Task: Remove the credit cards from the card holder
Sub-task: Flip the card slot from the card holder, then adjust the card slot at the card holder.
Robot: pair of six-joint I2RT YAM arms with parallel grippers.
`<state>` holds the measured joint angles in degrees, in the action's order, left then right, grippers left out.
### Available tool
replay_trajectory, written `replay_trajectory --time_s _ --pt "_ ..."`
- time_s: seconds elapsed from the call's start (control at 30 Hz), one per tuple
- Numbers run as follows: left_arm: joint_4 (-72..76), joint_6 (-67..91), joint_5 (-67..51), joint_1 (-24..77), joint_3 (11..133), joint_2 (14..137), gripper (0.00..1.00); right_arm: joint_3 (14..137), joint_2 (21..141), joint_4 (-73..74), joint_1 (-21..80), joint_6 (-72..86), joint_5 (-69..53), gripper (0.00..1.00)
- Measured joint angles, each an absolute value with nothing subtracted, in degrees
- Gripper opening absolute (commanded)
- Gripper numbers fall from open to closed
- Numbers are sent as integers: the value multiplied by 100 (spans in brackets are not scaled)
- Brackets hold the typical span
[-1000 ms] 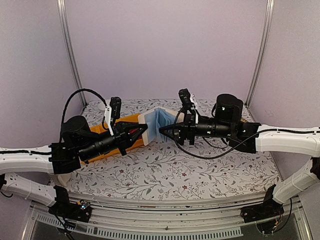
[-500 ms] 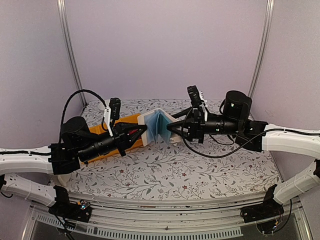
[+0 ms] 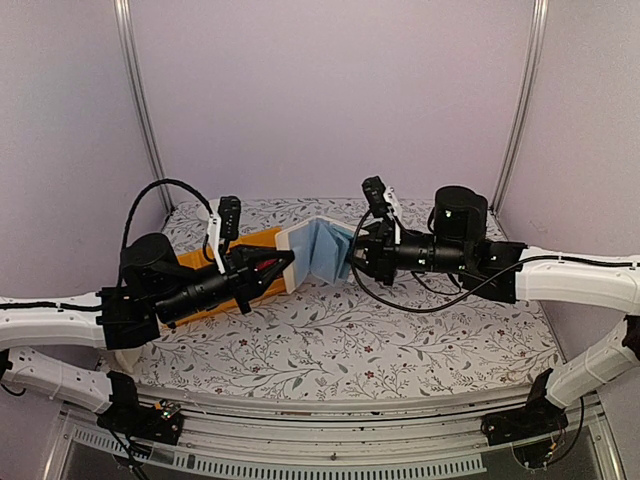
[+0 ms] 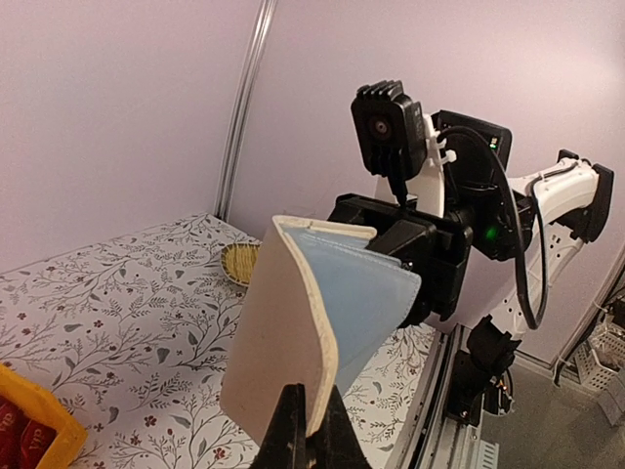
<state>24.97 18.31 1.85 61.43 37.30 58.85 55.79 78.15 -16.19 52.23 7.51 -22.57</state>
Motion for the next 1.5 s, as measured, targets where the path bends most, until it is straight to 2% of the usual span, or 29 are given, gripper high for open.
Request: replay_trajectory --time_s 0.17,0.2,0.23,0.27,0.3,0.33,0.6,0.77,0.83,1.1,1.33,1.4,1.5 --pt "2609 1833 178 6141 3618 5867 0 5588 7837 -1494 5251 735 -2279 1" --pt "2626 1850 193 6130 3579 5850 9 5594 7837 -1448 5251 729 -2283 1" --pt "2615 1870 217 6106 3559 5846 37 5614 7835 -1372 5251 731 -2281 1" --pt "2585 1879 248 6077 3557 5852 71 5660 7835 -1275 5251 738 -2261 1" --pt "2541 1935 340 6034 3557 5863 94 5780 7835 -1024 5251 770 -2167 1" --pt "2497 1953 425 5990 3559 5892 98 5922 7835 -784 5253 810 -2016 1" --pt "1802 1824 1125 5922 3583 6154 98 7697 8256 2261 4987 1435 239 1" --pt "1662 1651 1138 5920 3645 6154 98 8038 8766 3717 4648 1649 676 1" --pt "1702 1621 956 5920 3649 6169 98 7996 8807 3854 4622 1492 303 1" --pt "2217 1699 -180 5920 3649 6466 98 7371 8101 3068 4694 534 -2571 1" --pt "2453 1811 -416 5920 3649 6600 98 7301 8058 2515 4698 283 -4007 1" --pt "2456 1822 -432 5920 3649 6615 91 7225 8016 2359 4698 228 -4335 1" --pt "2519 1817 -526 5918 3642 6613 66 7085 7863 2174 4698 172 -4777 1"
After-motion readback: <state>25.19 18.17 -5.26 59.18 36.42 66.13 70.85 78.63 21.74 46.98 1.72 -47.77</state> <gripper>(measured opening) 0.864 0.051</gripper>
